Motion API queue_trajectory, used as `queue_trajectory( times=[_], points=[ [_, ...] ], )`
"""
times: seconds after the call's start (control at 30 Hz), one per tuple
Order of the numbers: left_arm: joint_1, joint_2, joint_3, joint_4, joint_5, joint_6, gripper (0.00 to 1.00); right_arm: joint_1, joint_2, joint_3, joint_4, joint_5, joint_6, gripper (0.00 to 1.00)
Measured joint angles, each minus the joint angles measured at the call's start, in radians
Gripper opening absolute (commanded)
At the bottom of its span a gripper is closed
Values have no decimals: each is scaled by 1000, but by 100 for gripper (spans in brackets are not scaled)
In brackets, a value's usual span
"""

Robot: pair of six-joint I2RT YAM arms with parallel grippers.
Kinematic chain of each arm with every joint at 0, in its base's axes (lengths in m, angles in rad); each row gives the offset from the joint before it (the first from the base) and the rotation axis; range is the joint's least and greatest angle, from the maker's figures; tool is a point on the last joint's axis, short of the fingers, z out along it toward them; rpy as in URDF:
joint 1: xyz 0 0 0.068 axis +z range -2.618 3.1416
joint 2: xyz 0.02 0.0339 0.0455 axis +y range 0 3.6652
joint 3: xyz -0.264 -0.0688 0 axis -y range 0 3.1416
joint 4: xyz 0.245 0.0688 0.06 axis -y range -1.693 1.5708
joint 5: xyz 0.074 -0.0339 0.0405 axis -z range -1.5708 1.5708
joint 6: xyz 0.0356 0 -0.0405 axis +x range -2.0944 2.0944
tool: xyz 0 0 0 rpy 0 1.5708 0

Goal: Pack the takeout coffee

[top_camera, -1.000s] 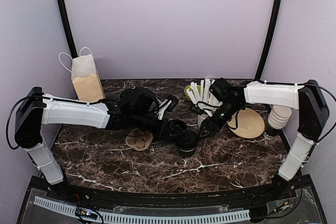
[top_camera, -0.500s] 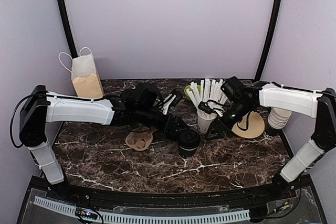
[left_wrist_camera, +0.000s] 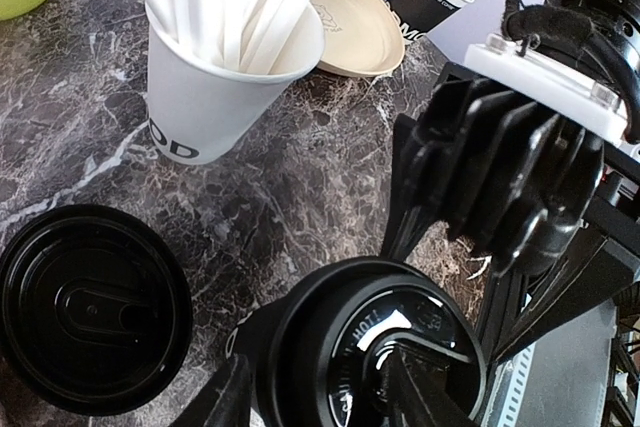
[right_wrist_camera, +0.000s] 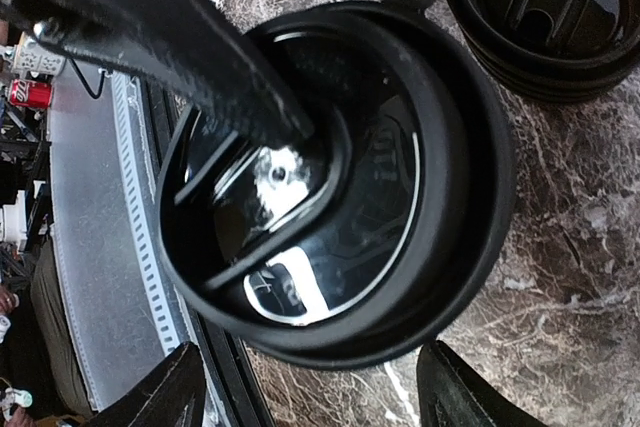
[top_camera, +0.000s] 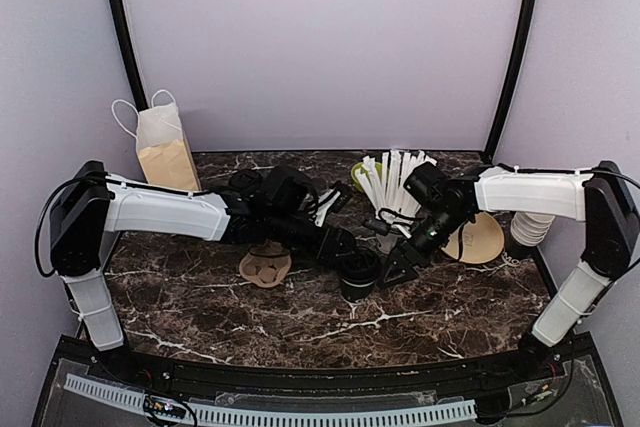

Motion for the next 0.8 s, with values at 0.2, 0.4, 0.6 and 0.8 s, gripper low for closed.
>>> queue_trajectory(
  times=[0.2,0.4,0.6,0.8],
  points=[
    [0,0,-1,0,2,-1,45,4,33,43,2,-15,19,73],
    [0,0,-4,2,7,-2,44,4,60,61,10,-25,37,71],
    [0,0,-5,2,7,-2,43,4,76,63,15,-13,76,64],
    [0,0,-20,26,3,-2,43,2,76,63,14,11,112,60]
  ],
)
